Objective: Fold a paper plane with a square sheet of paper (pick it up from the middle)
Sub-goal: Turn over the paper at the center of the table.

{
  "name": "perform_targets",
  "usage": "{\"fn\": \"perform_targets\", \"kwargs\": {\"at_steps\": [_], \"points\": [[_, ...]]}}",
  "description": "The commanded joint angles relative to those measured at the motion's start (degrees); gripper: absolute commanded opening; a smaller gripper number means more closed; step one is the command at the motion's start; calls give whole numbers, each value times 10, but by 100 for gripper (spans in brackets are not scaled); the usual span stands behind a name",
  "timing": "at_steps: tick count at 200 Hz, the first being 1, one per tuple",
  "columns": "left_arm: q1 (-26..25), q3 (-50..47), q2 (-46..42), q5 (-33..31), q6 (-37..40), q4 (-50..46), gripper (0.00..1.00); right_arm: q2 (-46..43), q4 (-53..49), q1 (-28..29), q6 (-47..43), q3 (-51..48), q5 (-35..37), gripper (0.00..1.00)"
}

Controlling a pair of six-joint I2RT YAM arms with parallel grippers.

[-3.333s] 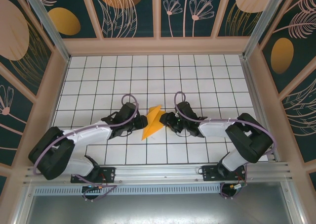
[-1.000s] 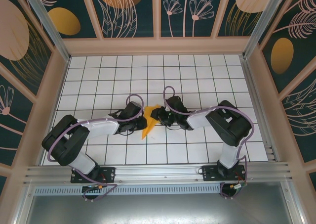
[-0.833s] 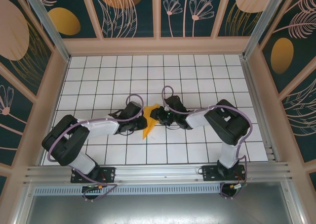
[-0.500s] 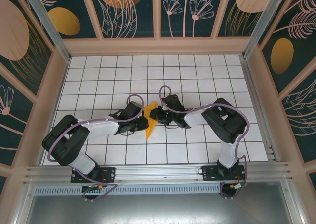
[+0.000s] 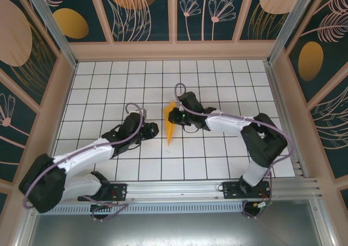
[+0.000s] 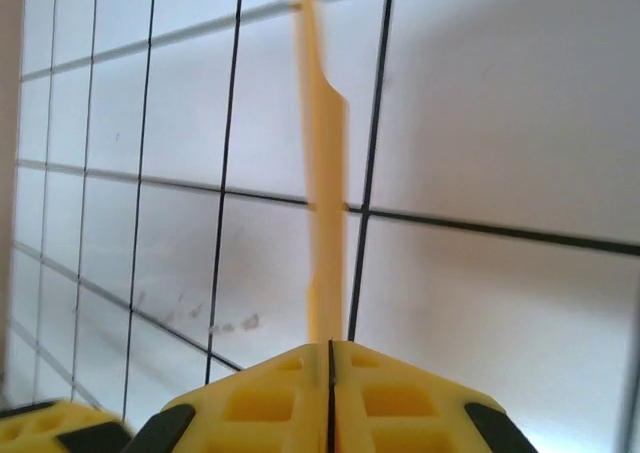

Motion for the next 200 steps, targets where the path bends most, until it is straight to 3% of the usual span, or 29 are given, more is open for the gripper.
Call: {"fn": "perform_targets", "kwargs": {"at_steps": [1, 32, 61, 112, 138, 146, 177, 200], "points": [[-2, -28, -60, -77, -16, -35, 38, -24, -219, 19, -63, 71, 202, 13], [-1, -58, -144, -127, -26, -54, 41, 35, -440, 72, -40, 183, 450, 12], [-1, -73, -211, -161, -31, -83, 44, 118, -525, 109, -13, 243, 505, 10], [-2, -85, -340, -184, -64, -178, 45, 275, -538, 171, -10, 351, 473, 11], [-1, -77, -391, -181, -78, -219, 45, 308, -495, 189, -32, 379, 405, 21], [-1, -72, -404, -181, -81, -233, 45, 304, -469, 191, -36, 378, 371, 27], [-2, -58, -425, -154, -79, -253, 47, 227, -324, 196, -46, 308, 243, 71], [-1, -52, -417, -122, -80, -252, 47, 143, -235, 196, -41, 236, 187, 80]]}}
